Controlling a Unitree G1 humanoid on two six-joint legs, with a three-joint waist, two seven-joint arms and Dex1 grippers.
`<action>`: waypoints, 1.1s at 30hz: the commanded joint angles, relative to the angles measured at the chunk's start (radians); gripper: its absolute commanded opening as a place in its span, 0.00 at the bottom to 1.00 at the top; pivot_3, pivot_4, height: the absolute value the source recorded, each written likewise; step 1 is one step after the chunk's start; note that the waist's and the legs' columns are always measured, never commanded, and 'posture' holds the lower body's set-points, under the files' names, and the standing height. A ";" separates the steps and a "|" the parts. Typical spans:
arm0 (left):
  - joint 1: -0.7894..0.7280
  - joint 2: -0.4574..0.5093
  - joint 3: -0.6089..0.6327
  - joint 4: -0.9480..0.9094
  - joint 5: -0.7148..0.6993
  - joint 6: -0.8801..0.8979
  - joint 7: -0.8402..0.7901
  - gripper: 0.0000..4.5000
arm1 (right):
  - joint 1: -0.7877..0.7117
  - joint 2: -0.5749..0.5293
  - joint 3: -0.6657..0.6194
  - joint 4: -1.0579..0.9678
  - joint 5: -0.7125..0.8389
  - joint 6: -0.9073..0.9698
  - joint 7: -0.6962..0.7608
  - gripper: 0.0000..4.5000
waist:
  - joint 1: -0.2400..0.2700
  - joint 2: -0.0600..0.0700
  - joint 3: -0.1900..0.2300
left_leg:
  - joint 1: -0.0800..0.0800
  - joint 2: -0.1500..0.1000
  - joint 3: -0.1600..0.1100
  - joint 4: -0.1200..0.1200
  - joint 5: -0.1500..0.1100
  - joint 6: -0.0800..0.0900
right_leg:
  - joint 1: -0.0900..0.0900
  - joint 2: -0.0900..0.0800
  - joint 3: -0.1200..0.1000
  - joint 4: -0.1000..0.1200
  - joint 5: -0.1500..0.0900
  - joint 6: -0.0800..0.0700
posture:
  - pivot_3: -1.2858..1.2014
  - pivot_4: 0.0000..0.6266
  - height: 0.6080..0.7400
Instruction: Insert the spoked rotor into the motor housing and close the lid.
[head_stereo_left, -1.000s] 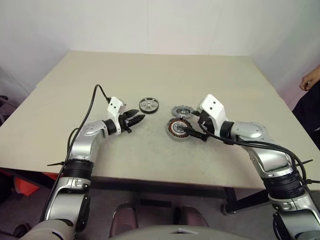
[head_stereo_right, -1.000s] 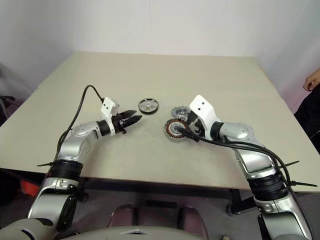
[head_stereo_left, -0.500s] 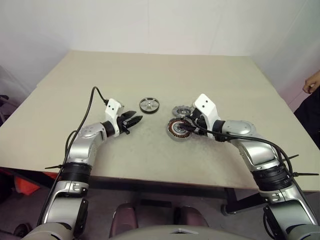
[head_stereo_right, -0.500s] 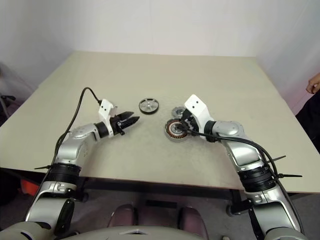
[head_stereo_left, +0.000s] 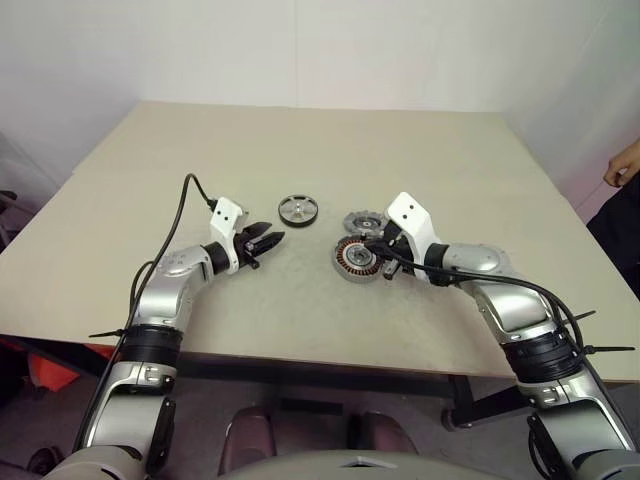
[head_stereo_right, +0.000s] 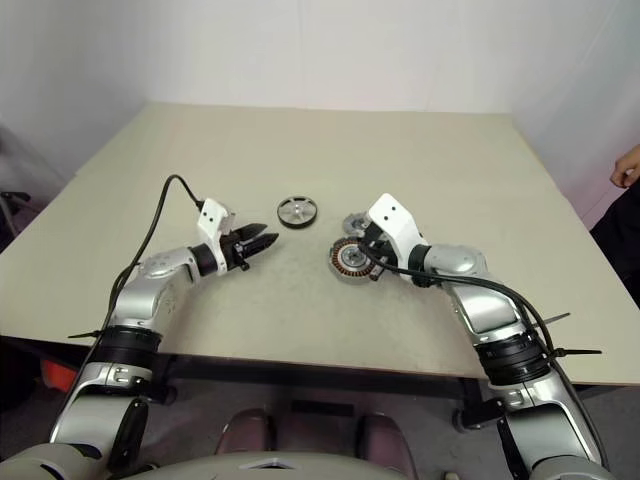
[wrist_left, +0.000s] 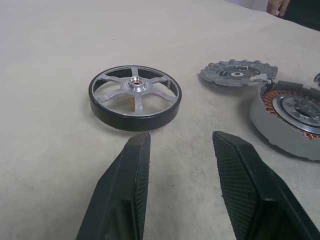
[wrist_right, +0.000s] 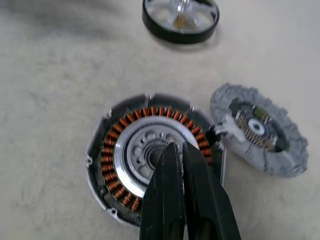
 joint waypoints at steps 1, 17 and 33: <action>-0.008 0.013 0.008 -0.035 -0.010 -0.013 0.006 0.47 | -0.004 -0.002 -0.002 -0.002 -0.015 -0.023 -0.005 0.03 | 0.000 0.000 0.000 | 0.000 0.000 0.000 0.000 0.000 0.000 | 0.000 0.000 0.000 0.000 0.000 0.000 | 0.52 0.00 1.00; -0.011 0.022 0.014 -0.030 -0.012 -0.019 0.022 0.47 | -0.034 0.038 0.028 0.081 -0.049 -0.062 -0.004 0.03 | -0.001 0.000 0.000 | 0.001 0.000 0.000 0.000 0.000 0.000 | 0.000 0.000 0.000 0.001 0.000 0.000 | 0.52 0.00 1.00; -0.008 0.017 0.003 -0.023 -0.010 -0.024 0.025 0.47 | -0.054 0.026 0.002 -0.013 -0.043 -0.045 0.007 0.03 | 0.000 0.000 0.000 | 0.000 0.000 0.000 0.001 0.000 0.000 | 0.000 0.000 0.000 0.001 0.000 0.000 | 0.52 0.00 1.00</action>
